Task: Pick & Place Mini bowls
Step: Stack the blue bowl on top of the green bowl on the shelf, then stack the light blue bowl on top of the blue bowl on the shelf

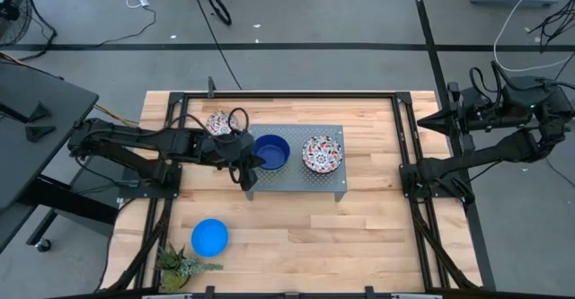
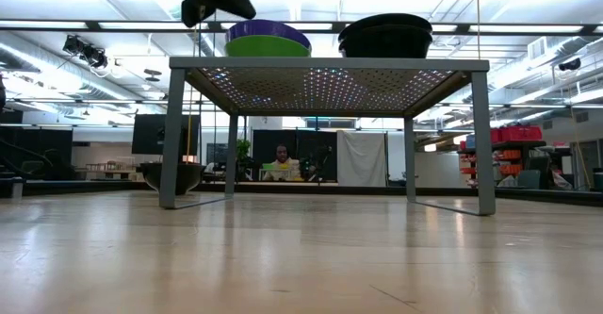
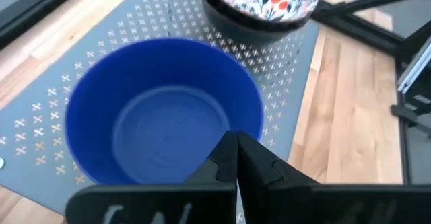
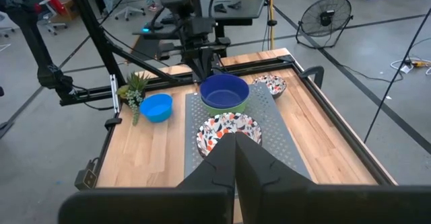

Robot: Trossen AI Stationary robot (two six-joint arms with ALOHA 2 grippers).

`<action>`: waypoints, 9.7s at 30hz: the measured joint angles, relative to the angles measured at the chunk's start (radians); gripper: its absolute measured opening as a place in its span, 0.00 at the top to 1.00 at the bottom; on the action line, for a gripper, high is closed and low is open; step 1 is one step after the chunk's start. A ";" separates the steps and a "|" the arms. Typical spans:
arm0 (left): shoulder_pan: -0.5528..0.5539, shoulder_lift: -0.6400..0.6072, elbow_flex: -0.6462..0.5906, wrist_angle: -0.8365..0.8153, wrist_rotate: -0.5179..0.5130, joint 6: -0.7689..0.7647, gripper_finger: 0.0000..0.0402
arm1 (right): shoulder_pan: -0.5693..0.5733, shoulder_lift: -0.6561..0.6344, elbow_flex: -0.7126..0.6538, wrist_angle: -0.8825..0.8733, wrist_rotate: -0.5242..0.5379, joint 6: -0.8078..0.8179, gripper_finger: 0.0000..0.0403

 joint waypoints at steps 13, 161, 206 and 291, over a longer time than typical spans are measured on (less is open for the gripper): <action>-0.007 0.019 -0.001 -0.030 0.018 -0.004 1.00 | 0.000 0.000 0.000 0.000 0.000 0.000 0.98; -0.482 0.202 -0.248 -0.348 0.276 -0.497 0.52 | 0.000 0.000 0.000 0.000 0.000 0.000 0.98; -0.425 0.234 -0.247 -0.325 0.370 -0.360 0.99 | 0.000 0.000 0.000 0.000 0.000 0.000 0.98; 0.435 0.244 0.659 -0.800 0.517 -0.091 1.00 | 0.000 0.000 0.000 0.000 0.000 0.000 0.98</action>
